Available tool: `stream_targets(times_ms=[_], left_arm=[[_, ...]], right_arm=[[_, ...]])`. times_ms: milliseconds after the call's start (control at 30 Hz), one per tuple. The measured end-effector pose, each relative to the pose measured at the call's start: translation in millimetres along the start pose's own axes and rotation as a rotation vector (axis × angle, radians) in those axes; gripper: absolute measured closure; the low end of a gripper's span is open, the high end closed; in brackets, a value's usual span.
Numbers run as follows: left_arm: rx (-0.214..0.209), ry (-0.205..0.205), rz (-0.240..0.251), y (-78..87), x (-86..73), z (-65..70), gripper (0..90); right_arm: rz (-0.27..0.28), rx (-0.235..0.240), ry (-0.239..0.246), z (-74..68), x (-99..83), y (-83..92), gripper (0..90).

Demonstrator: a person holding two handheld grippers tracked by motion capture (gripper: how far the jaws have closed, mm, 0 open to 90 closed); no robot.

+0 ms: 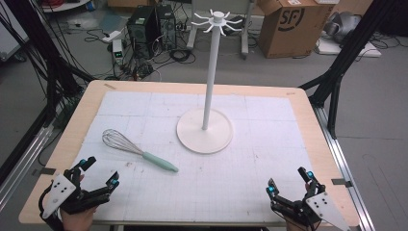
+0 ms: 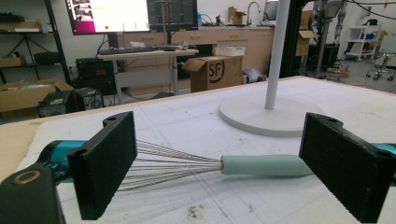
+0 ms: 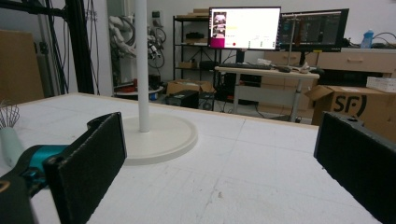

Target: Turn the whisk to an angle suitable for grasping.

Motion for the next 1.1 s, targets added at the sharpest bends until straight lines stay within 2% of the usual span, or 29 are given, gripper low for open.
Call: stream_targets(times_ms=[167, 367, 600, 667, 733, 767, 867, 900, 933, 1033, 1100], left_arm=[[-0.001, 0.001, -0.001, -0.2, -0.2, 0.6, 11.8], [-0.002, 0.001, -0.006, -0.3, -0.8, 0.7, 11.8], [-0.002, 0.0, -0.005, 0.2, -0.9, 1.7, 11.8], [-0.008, 0.008, -0.008, -1.1, -1.1, 1.4, 11.8], [-0.013, 0.001, -0.015, -2.2, -0.9, 1.7, 11.8], [-0.022, -0.016, -0.021, -4.1, 0.9, 3.5, 11.8], [-0.034, -0.002, -0.003, -5.1, 4.5, 5.1, 11.8], [-0.034, -0.002, -0.003, -5.1, 4.5, 5.1, 11.8], [-0.035, -0.002, -0.006, -5.2, 4.1, 5.2, 11.8], [-0.034, 0.003, -0.007, -5.3, 3.4, 4.5, 11.8], [-0.029, 0.005, -0.002, -5.1, 3.9, 3.4, 11.8]], right_arm=[[0.002, 0.026, 0.004, -5.7, 1.8, -1.2, 1.4], [0.017, 0.071, 0.026, -22.9, 11.6, -4.7, 1.4], [0.001, 0.136, 0.065, -42.9, 17.5, -15.6, 3.9], [-0.001, 0.142, 0.074, -46.3, 18.0, -16.9, 4.0], [-0.004, 0.148, 0.073, -48.2, 18.7, -18.0, 4.3], [-0.003, 0.15, 0.073, -48.5, 19.2, -18.6, 4.7], [-0.008, 0.163, 0.065, -49.2, 20.2, -21.0, 7.0], [-0.012, 0.167, 0.066, -49.6, 20.3, -22.5, 9.3], [-0.016, 0.183, 0.062, -50.9, 20.1, -24.3, 16.2], [-0.04, 0.221, 0.066, -56.5, 19.7, -33.5, 22.7], [-0.051, 0.25, 0.061, -63.7, 20.8, -41.6, 31.4]])
Point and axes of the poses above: each handheld gripper's, and its own axes: y roughly backward along the jaws, x roughly out of its top, z roughly to its right, the point moved 6 cm from there along -y, roughly forward along the jaws, and after that the axes turned 2 degrees about y, right-handed, at the moved point
